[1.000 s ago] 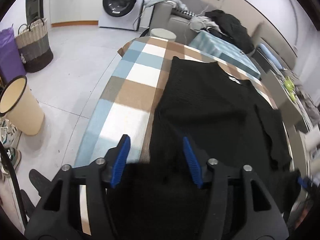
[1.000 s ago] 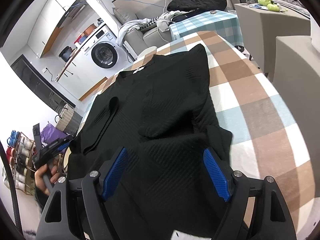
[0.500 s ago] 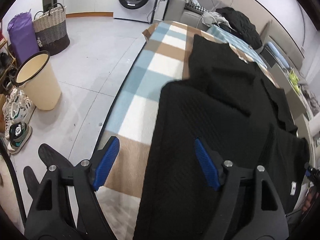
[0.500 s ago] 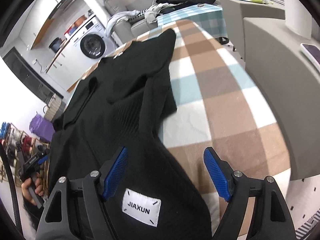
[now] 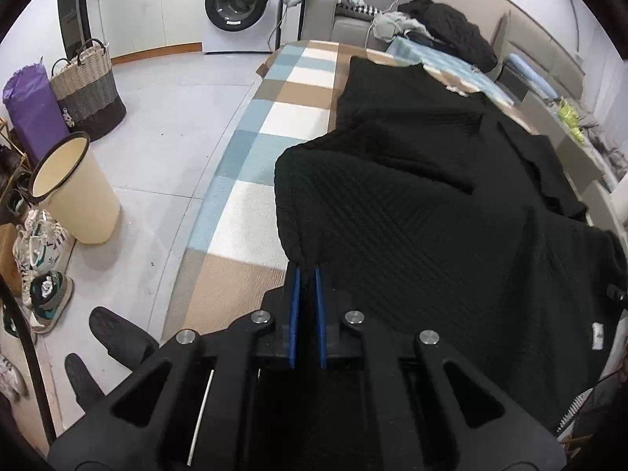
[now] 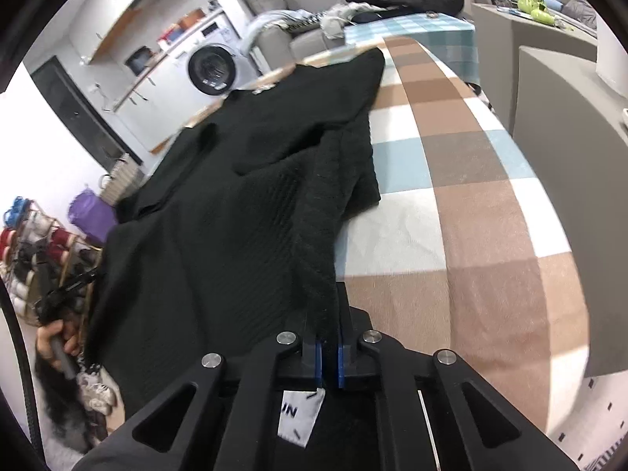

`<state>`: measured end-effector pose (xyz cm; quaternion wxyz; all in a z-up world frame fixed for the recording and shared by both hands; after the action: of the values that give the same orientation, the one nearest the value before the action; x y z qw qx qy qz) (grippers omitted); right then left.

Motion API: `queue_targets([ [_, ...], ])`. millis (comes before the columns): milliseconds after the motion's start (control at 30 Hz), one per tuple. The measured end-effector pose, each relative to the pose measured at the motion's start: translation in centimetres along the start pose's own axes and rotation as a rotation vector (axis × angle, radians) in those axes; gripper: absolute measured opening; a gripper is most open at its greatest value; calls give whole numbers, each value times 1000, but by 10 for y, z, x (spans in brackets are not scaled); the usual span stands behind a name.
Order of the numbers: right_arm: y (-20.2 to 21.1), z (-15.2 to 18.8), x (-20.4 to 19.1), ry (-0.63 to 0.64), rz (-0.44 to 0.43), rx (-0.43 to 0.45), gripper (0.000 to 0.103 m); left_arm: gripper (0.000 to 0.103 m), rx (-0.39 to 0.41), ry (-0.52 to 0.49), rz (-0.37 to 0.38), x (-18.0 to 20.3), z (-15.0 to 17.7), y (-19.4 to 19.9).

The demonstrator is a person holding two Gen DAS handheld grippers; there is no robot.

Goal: Fold small clothes

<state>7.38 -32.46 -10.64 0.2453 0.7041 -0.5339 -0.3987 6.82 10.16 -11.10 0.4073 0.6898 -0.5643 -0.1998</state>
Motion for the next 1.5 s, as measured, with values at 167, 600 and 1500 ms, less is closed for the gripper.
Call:
queue_targets([
  [167, 27, 25, 4, 0, -60, -22, 5, 5, 6, 17, 31, -9, 13, 21],
  [600, 31, 34, -9, 78, -48, 89, 6, 4, 13, 32, 75, -11, 22, 29],
  [1500, 9, -35, 43, -134, -83, 158, 50, 55, 27, 183, 167, -40, -29, -4],
])
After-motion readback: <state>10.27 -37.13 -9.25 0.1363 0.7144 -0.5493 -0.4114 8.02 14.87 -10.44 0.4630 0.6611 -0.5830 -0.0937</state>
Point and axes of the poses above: each gripper's, at about its wrist camera, not at the fingertips, and y roughly against the way its jaws point, x to its right, z to its underside, the point moved 1 cm from there along -y, roughly the way its jaws point, and after that the axes turned 4 degrees about z, right-handed, at the moved point
